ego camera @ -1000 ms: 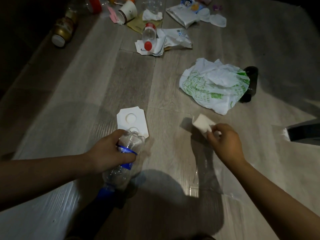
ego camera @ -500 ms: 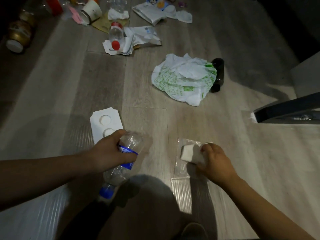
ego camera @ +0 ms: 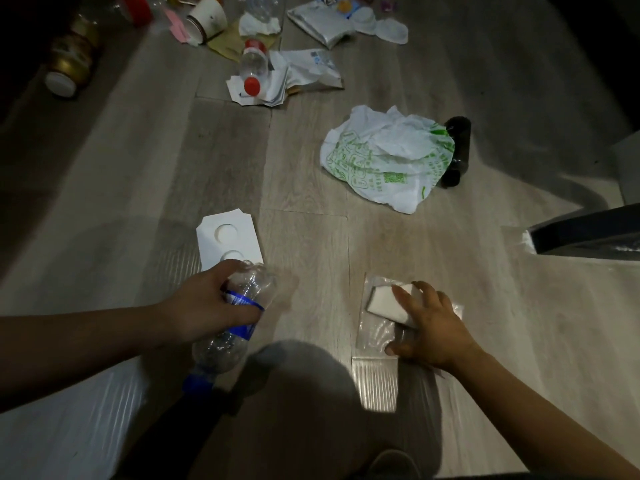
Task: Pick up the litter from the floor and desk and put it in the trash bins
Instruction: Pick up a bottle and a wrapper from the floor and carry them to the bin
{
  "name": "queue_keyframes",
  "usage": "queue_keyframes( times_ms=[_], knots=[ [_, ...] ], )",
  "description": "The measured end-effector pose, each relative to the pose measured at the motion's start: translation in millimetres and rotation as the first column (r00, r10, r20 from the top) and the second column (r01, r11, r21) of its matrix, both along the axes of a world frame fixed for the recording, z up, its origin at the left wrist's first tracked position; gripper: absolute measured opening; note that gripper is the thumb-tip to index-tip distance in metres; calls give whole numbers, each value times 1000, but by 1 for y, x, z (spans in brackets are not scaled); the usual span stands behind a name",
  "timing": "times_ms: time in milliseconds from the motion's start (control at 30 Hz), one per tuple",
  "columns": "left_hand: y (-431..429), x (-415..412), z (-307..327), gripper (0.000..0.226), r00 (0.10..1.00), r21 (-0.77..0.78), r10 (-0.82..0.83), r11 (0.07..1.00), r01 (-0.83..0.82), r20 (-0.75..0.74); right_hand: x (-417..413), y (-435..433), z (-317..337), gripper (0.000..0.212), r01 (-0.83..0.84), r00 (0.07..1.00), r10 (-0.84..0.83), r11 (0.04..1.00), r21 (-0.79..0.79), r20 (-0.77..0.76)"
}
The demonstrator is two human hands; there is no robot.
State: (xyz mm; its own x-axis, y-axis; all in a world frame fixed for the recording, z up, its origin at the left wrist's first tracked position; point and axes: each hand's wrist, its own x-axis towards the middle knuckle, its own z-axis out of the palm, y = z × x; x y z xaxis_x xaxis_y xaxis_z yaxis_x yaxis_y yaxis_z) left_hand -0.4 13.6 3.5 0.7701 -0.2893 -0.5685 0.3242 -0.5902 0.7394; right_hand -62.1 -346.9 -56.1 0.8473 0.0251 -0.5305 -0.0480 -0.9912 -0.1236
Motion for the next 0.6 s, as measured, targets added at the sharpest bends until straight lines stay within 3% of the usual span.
queue_keyframes(
  times_ms=[233,400,600],
  knots=[
    [16,-3,-4,55,998,18,66,998,-66,17,6,31,-1,72,46,987,-81,971,234,141],
    [33,-4,-4,62,992,42,126,991,-127,29,23,54,7,50,189,946,-288,864,467,150],
    [59,-6,-4,61,978,81,200,976,-203,53,73,109,29,30,174,924,-338,789,589,181]
  ],
)
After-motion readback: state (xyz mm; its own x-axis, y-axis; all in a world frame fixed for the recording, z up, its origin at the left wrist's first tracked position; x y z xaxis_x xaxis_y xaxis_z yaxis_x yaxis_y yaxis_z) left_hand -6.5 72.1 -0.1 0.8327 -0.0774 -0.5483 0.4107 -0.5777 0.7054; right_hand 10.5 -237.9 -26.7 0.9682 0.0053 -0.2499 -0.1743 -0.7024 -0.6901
